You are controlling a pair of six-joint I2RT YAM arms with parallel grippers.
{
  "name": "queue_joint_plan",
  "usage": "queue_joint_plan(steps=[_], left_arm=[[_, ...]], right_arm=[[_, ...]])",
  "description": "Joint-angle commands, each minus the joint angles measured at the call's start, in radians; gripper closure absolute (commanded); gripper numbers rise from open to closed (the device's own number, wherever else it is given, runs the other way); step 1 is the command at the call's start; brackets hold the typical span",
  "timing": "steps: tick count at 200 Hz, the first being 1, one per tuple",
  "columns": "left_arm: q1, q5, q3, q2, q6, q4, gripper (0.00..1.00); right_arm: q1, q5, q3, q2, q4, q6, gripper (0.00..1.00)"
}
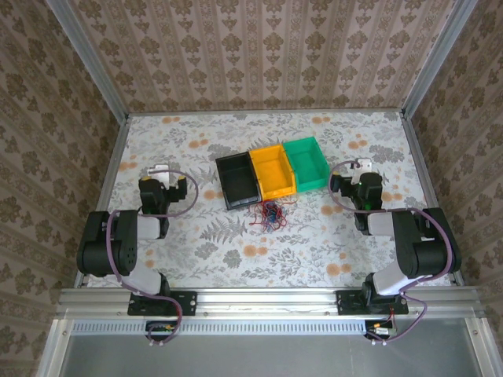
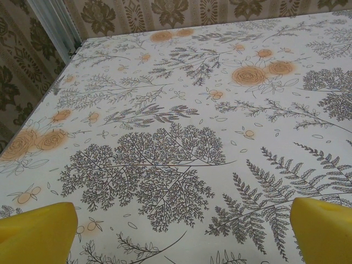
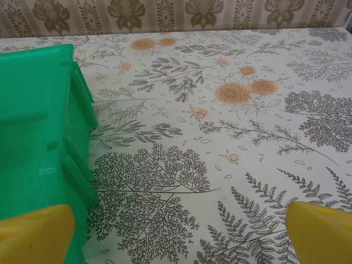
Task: Untangle the cables
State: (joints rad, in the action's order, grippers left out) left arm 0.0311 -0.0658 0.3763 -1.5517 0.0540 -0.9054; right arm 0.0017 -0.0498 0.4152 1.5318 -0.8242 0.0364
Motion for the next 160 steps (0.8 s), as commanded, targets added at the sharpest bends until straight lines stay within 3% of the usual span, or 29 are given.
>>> queue_joint_plan(steps=[1, 12, 28, 40, 61, 79, 95, 125, 160], left_arm=[[0.0, 0.008, 0.022, 0.009, 0.019, 0.006, 0.0], [0.046, -0.042, 0.049, 0.076, 0.061, 0.111, 0.0], [0.123, -0.155, 0.162, 0.182, 0.093, 0.384, 0.0], [0.15, -0.12, 0.257, 0.237, 0.065, 0.553, 0.0], [0.197, -0.099, 0.344, 0.261, -0.142, 0.664, 0.0], [0.227, 0.025, 0.447, 0.197, -0.339, 0.821, 0.0], [0.305, 0.019, 0.518, 0.102, -0.526, 0.942, 0.0], [0.521, -0.088, 0.581, 0.007, -0.585, 1.027, 0.0], [0.561, -0.155, 0.673, -0.049, -0.624, 1.206, 0.01]], right_arm=[[-0.005, 0.037, 0.004, -0.006, -0.005, 0.001, 0.0], [0.01, 0.022, 0.034, -0.039, 0.071, -0.014, 0.0], [0.072, -0.063, 0.157, -0.132, 0.369, -0.045, 0.0], [0.135, -0.106, 0.234, -0.195, 0.506, -0.057, 0.0], [0.29, -0.205, 0.328, -0.226, 0.622, -0.064, 0.0], [0.371, -0.254, 0.442, -0.211, 0.795, 0.053, 0.0], [0.427, -0.278, 0.484, -0.202, 0.829, 0.131, 0.0], [0.485, -0.326, 0.594, -0.148, 0.935, 0.203, 0.03], [0.507, -0.315, 0.617, -0.147, 0.933, 0.199, 0.09]])
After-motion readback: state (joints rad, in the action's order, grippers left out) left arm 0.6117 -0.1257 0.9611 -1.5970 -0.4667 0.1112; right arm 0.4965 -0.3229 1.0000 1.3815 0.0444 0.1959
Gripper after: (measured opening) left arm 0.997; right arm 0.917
